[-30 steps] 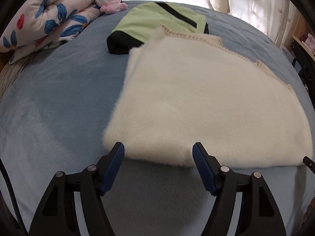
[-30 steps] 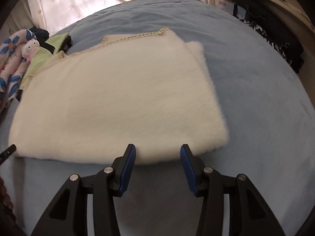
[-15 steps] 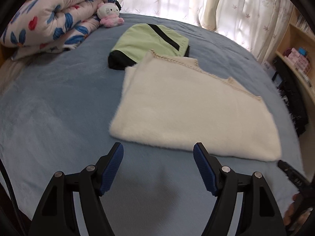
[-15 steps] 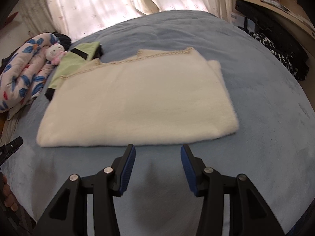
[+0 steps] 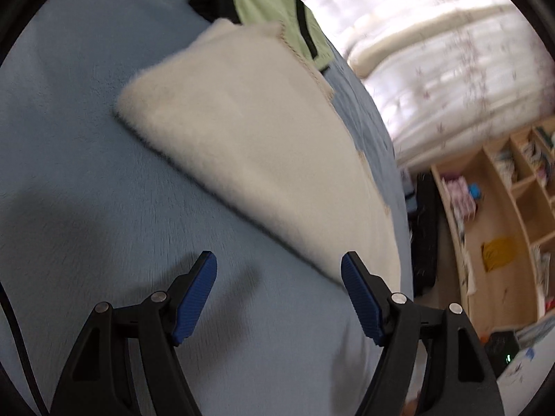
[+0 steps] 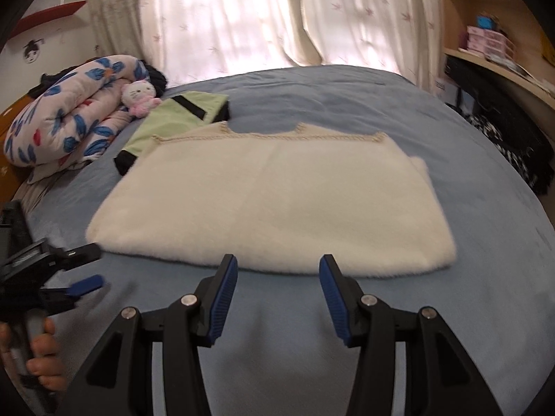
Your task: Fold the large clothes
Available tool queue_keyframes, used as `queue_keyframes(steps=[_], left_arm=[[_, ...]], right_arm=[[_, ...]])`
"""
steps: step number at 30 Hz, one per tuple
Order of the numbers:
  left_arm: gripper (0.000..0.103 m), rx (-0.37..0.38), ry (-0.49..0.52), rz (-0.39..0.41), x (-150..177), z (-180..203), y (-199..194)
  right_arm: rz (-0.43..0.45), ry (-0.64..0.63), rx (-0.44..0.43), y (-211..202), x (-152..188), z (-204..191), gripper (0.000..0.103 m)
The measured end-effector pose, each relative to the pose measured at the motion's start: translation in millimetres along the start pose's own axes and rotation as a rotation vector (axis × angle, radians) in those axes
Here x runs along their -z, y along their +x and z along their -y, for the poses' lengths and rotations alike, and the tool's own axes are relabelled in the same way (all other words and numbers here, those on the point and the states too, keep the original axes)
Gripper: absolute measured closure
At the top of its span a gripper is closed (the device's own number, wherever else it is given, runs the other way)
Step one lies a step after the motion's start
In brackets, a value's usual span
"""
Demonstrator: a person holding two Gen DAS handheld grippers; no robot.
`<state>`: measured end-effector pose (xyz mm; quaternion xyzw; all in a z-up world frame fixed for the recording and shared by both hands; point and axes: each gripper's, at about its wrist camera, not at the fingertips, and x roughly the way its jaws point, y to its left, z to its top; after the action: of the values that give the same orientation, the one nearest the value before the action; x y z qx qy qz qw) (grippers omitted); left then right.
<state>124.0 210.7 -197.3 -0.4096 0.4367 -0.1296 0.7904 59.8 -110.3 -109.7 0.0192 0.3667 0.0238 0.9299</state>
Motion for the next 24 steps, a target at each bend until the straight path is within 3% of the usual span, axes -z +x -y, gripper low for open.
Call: queue_keyframes(steps=[5, 13, 16, 18, 19, 21, 24], left_arm=[[0.031, 0.023, -0.051, 0.047, -22.8, -13.5, 28.5], [0.032, -0.017, -0.033, 0.088, -78.3, -4.1, 72.2], [0.052, -0.035, -0.065, 0.101, -97.6, -3.9, 75.5], [0.079, -0.062, -0.075, 0.122, -101.8, -3.3, 73.8], [0.079, -0.06, -0.072, 0.127, -101.3, -4.5, 70.3], [0.081, -0.061, -0.061, 0.157, -96.1, -1.0, 64.5], [0.082, -0.112, 0.006, 0.201, -91.7, 17.3, 56.4]], right_arm=[[0.001, -0.025, -0.026, 18.5, -4.9, -8.6, 0.054], [-0.031, -0.018, -0.037, 55.8, -15.1, -9.9, 0.054], [-0.049, -0.016, -0.039, 69.8, -22.3, -9.9, 0.054], [-0.045, -0.026, -0.026, 78.0, -31.0, -12.2, 0.055], [-0.044, -0.039, -0.012, 82.3, -36.2, -15.1, 0.057], [-0.045, -0.073, 0.008, 94.8, -49.7, -22.6, 0.075], [-0.055, -0.111, 0.014, 115.7, -67.1, -34.8, 0.084]])
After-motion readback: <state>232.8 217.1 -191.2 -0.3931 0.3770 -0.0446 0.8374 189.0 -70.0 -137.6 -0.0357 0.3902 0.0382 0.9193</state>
